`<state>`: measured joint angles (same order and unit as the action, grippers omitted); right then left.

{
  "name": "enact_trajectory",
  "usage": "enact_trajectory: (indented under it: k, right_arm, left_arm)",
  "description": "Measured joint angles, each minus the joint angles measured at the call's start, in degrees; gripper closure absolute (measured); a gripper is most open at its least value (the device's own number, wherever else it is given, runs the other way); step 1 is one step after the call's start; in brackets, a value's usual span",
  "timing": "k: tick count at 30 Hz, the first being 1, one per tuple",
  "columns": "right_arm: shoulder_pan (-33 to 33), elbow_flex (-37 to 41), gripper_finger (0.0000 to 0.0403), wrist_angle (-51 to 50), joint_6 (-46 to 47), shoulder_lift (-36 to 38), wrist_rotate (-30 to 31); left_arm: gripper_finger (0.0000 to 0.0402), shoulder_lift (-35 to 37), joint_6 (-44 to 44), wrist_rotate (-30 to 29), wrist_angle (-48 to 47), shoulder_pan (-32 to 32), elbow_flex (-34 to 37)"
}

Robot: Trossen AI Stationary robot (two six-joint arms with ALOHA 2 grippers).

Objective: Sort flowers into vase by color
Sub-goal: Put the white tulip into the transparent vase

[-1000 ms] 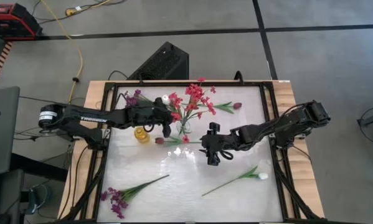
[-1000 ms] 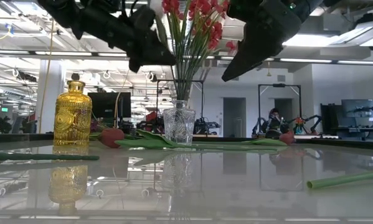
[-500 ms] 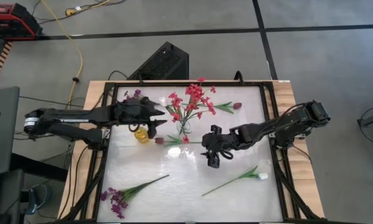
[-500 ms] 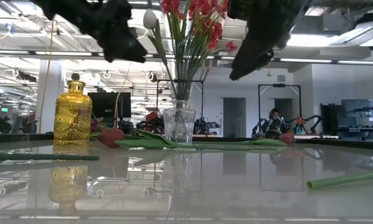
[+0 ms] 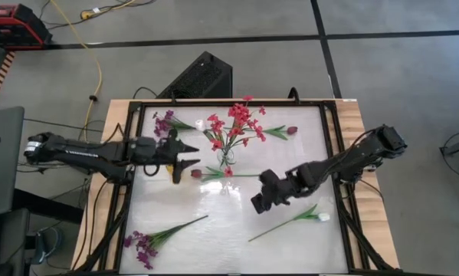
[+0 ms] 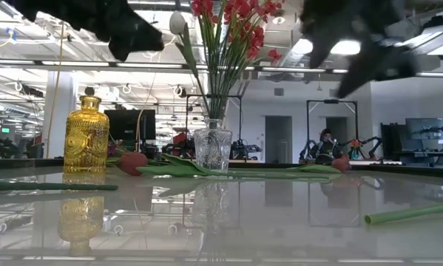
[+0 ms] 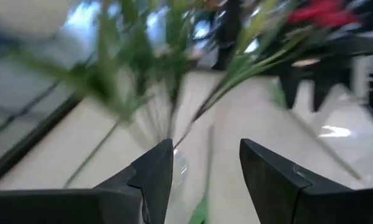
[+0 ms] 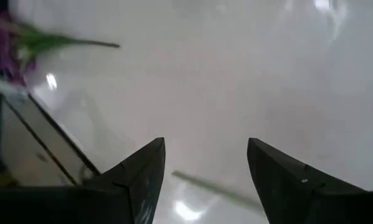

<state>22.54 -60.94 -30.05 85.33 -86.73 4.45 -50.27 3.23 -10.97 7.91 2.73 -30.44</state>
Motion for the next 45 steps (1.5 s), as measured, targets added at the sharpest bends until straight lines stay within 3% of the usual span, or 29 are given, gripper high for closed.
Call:
enact_trajectory:
  k: [5, 9, 13, 18, 22, 31, 34, 38, 42, 45]
  right_arm:
    - [6.85, 0.3, 0.0148, -4.56, 25.83, -0.87, 7.11]
    - [12.09, 0.3, 0.0148, -7.32, 43.04, -3.57, 9.26]
    - [14.48, 0.32, 0.0148, -6.73, 46.72, -8.48, 4.07]
    - [12.28, -2.6, 0.0148, -4.36, 44.77, -13.35, 1.96]
    - [10.91, -4.73, 0.0148, -5.93, 34.4, -13.77, -4.12]
    - [9.98, -4.89, 0.0148, -6.4, -22.68, -13.71, -4.68]
    - [10.63, -4.03, 0.0148, -6.91, -37.87, -14.29, -4.99]
    - [11.25, -4.03, 0.0148, -10.35, -48.8, -15.16, -5.93]
    - [11.68, -4.05, 0.0148, -14.8, -52.22, -16.09, -5.93]
    - [12.45, -4.03, 0.0148, -16.76, -52.72, -17.41, -6.25]
  left_arm:
    - [0.0228, -0.4, -9.18, 0.14, 11.56, 4.8, 5.09]
    - [0.0228, -0.22, -13.21, -0.3, 13.07, 5.38, 6.38]
    - [0.0228, 0.49, -13.99, -0.37, 13.57, 5.37, 6.36]
    - [0.0228, 0.41, -15.46, -0.19, 12.73, 5.37, 6.34]
    - [0.0228, 0.4, -15.51, -0.2, 12.32, 5.37, 6.34]
    - [0.0228, 0.43, -17.23, 2.9, 12.6, 5.35, 6.34]
    - [0.0228, 0.43, -16.88, 4.9, 12.56, 5.35, 6.34]
    - [0.0228, 0.4, -14.56, 12.45, 12.23, 5.32, 6.34]
    - [0.0228, 0.4, -12.49, 20.62, 12.41, 5.32, 6.34]
    - [0.0228, 0.4, -11.08, 22.36, 12.66, 5.35, 6.34]
